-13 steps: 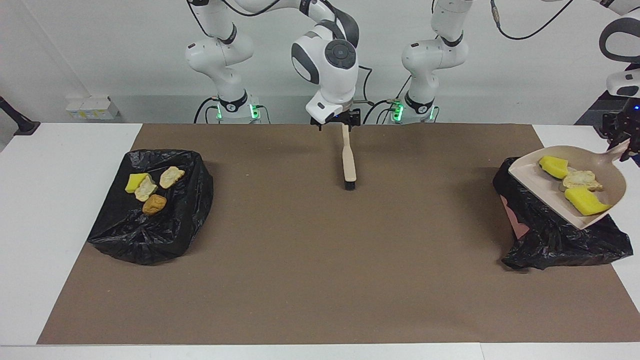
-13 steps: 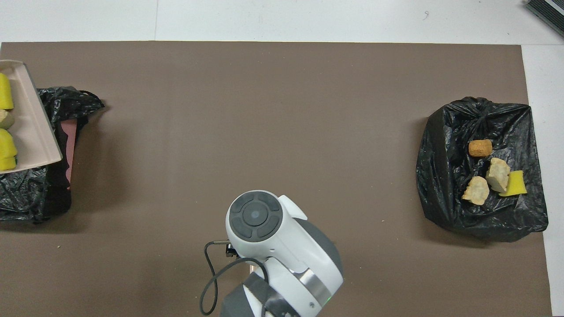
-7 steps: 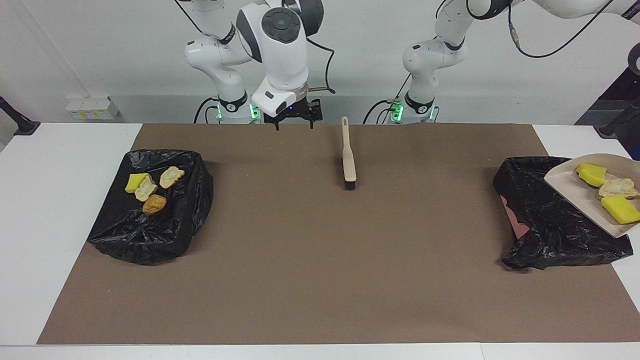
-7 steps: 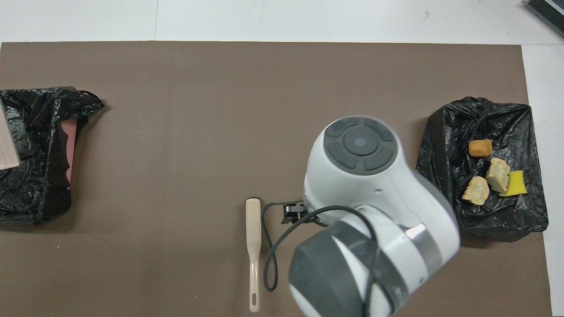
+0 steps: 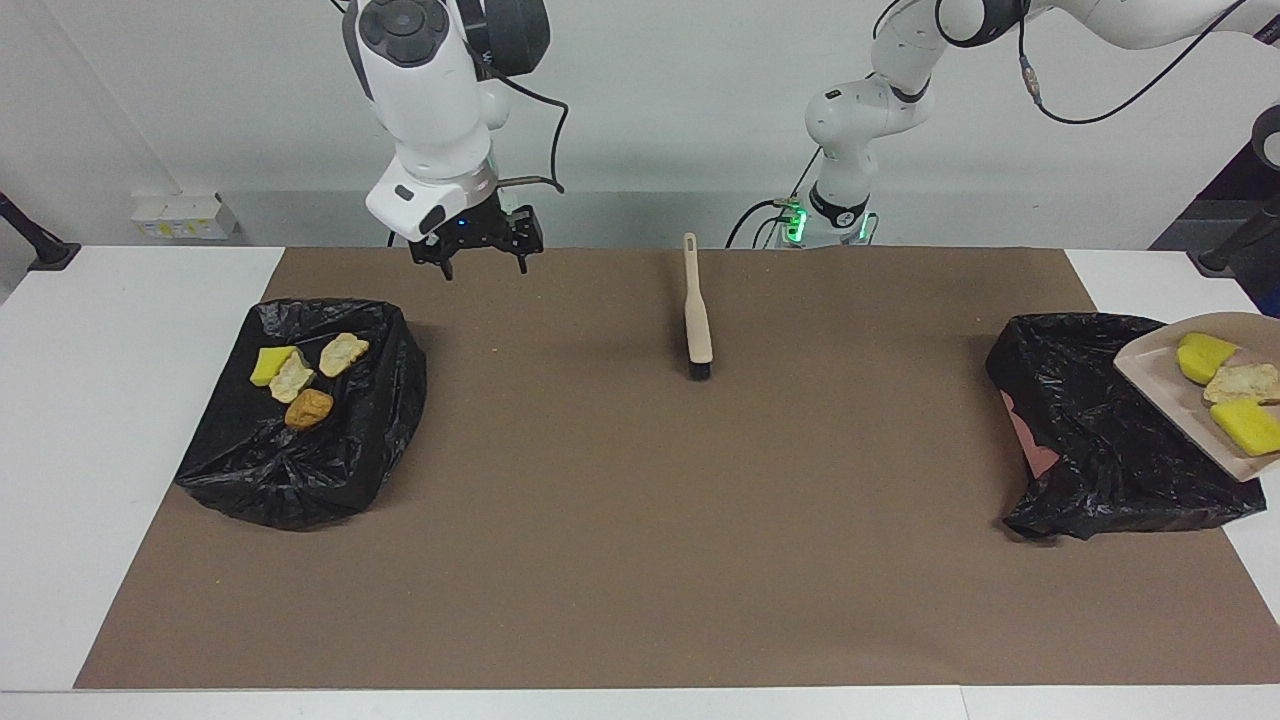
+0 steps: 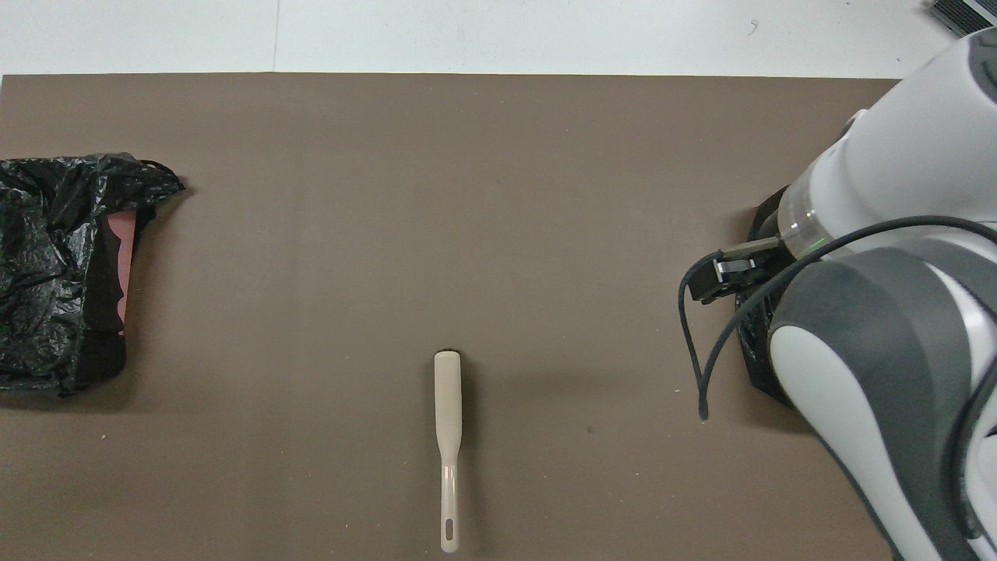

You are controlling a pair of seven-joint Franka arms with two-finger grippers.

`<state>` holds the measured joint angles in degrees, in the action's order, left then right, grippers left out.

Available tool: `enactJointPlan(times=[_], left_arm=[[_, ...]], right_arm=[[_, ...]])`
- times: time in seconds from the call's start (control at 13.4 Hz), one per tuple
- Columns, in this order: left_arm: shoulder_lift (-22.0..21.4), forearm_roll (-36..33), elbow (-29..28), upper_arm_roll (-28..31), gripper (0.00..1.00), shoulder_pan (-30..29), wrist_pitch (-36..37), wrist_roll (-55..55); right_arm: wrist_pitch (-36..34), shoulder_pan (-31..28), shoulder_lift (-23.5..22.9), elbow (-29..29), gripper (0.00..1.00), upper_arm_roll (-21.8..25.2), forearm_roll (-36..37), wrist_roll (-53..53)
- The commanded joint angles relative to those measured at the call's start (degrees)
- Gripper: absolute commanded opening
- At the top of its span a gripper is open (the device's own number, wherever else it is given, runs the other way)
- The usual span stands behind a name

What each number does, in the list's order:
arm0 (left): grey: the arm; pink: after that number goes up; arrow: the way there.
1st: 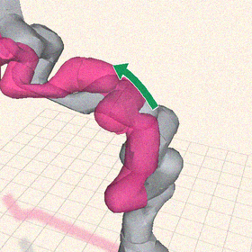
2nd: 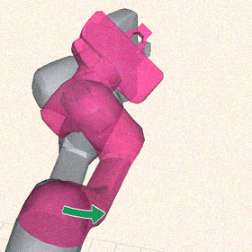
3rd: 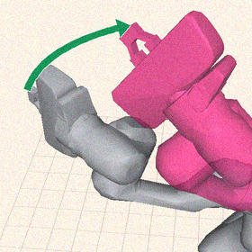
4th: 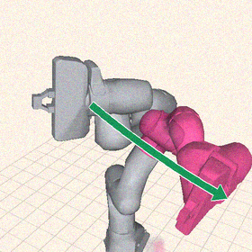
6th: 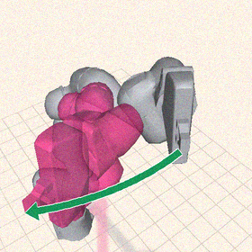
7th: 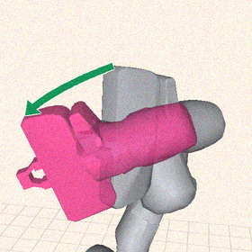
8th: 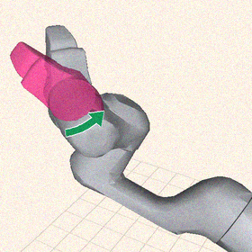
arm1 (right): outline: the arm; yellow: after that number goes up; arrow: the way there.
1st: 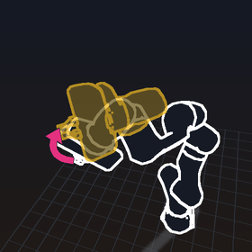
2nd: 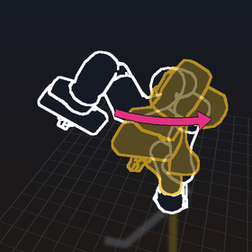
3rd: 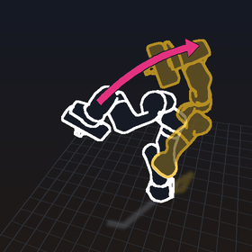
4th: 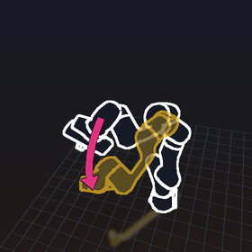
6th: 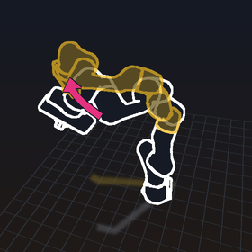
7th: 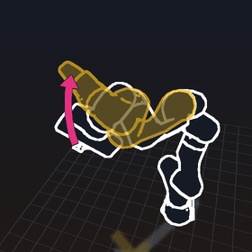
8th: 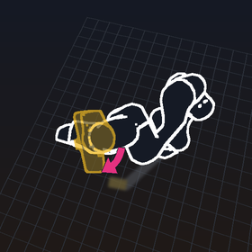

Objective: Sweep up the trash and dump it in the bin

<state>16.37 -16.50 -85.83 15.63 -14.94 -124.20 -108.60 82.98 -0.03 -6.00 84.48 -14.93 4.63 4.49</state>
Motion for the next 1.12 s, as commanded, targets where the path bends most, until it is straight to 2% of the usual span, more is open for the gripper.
enactJointPlan(times=[0.0, 0.22, 0.6, 0.75, 0.9, 1.05], left_arm=[[0.15, -6.76, 0.05, 0.45, 0.00, 3.24, -0.96, 3.82], [-0.37, -14.94, -1.35, 0.45, 0.00, 6.41, -0.61, 11.12], [-1.96, -23.83, -3.55, 0.45, 0.00, 7.29, -0.08, 11.31], [-2.14, -25.24, -3.47, 0.45, 0.00, 7.90, -0.08, 11.48], [-2.57, -29.89, -3.73, 0.45, 0.00, 8.61, 0.18, 15.67], [-4.32, -35.76, -6.44, 0.45, 0.00, 10.54, 0.53, 21.12]], right_arm=[[-0.80, -0.40, -0.77, -2.83, 1.00, 1.21, 3.80, -4.13], [1.83, -0.40, -0.68, -2.83, 1.00, 5.51, 3.80, -3.96], [2.62, -0.49, 0.19, -3.09, 1.00, 10.79, 2.41, -3.69], [4.30, -2.16, 1.60, -1.26, 1.00, 11.59, -0.22, -3.43], [4.38, -2.25, 3.18, 1.37, 1.00, 11.59, -0.41, -3.34], [4.56, -2.42, 3.80, 2.18, 1.00, 11.68, -0.59, -2.12]])
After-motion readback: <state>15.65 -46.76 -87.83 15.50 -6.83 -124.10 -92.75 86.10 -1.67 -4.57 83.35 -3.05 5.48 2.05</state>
